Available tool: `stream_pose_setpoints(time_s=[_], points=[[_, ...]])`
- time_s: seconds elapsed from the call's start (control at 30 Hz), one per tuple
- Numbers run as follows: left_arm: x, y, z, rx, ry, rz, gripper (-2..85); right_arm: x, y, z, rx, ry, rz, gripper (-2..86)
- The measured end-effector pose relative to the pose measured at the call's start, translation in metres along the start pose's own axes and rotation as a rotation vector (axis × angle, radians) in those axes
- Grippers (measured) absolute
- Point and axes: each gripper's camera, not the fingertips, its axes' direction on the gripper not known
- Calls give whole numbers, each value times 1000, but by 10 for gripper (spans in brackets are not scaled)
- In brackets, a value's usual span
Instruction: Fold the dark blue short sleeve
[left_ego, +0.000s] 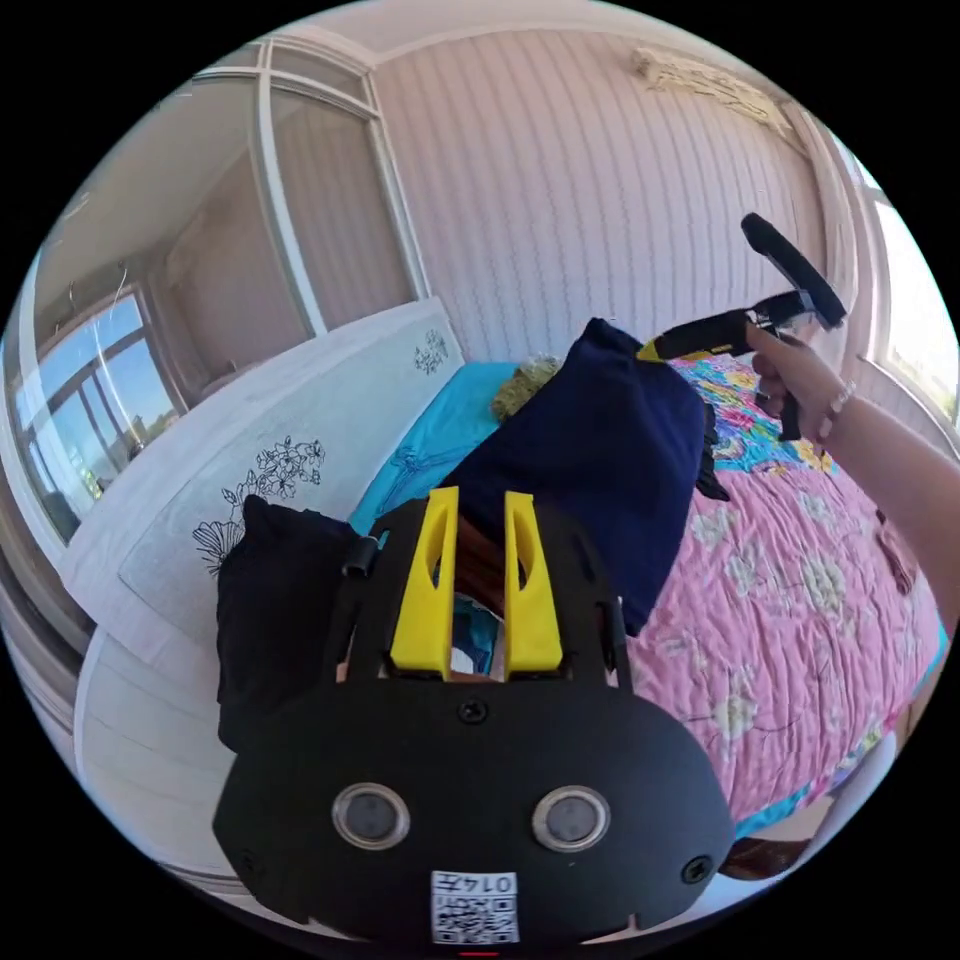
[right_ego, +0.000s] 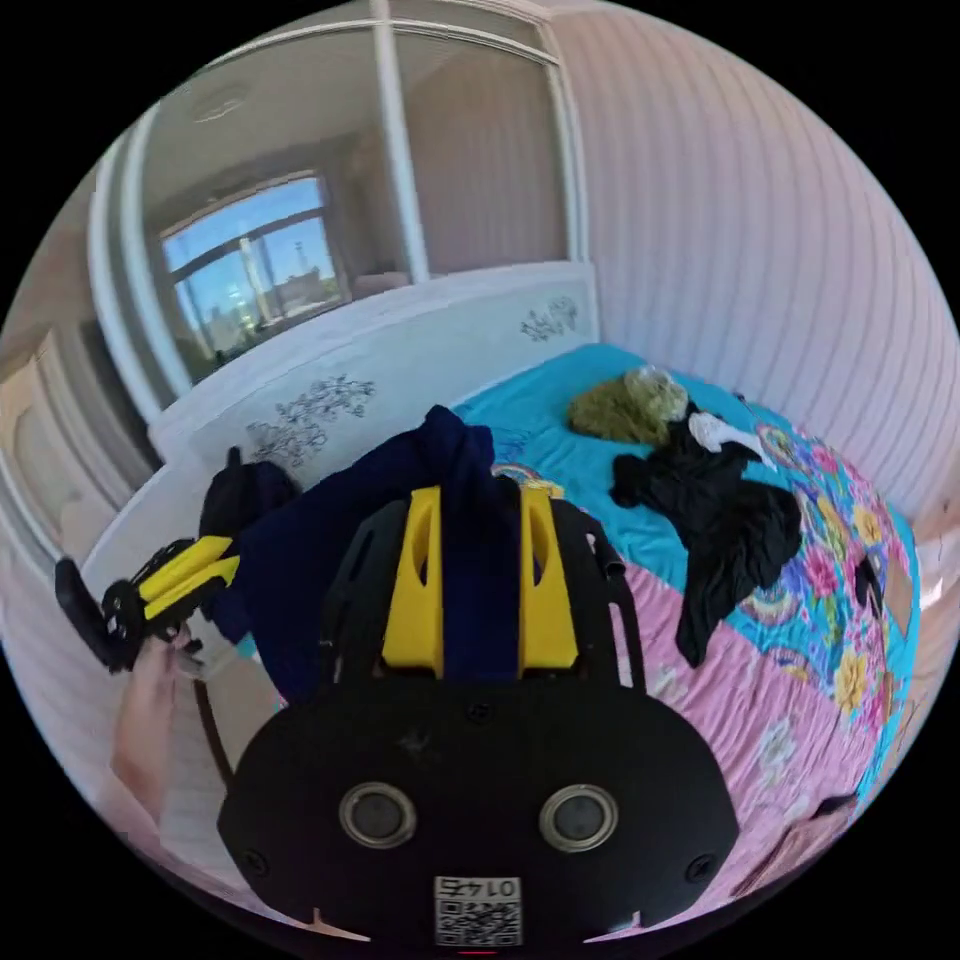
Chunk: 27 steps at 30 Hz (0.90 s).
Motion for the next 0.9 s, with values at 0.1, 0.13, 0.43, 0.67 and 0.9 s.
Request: stream_pose_setpoints(time_s=[0.1, 0.13, 0.43, 0.67, 0.9], points=[[18, 33, 5, 6, -7, 19, 72, 22, 41, 34, 11, -74, -8, 191], [33, 53, 2, 27, 12, 44, 71, 33, 69, 45, -6, -87, -44, 188], [236, 213, -66, 244, 332, 334, 47, 157, 485, -12, -290, -221, -65, 153], [437, 260, -65, 91, 755, 425, 55, 244, 800, -164, -103, 158, 466, 146], [610, 235, -65, 63, 838, 661, 60, 280, 949, -249, 149, 451, 660, 151]])
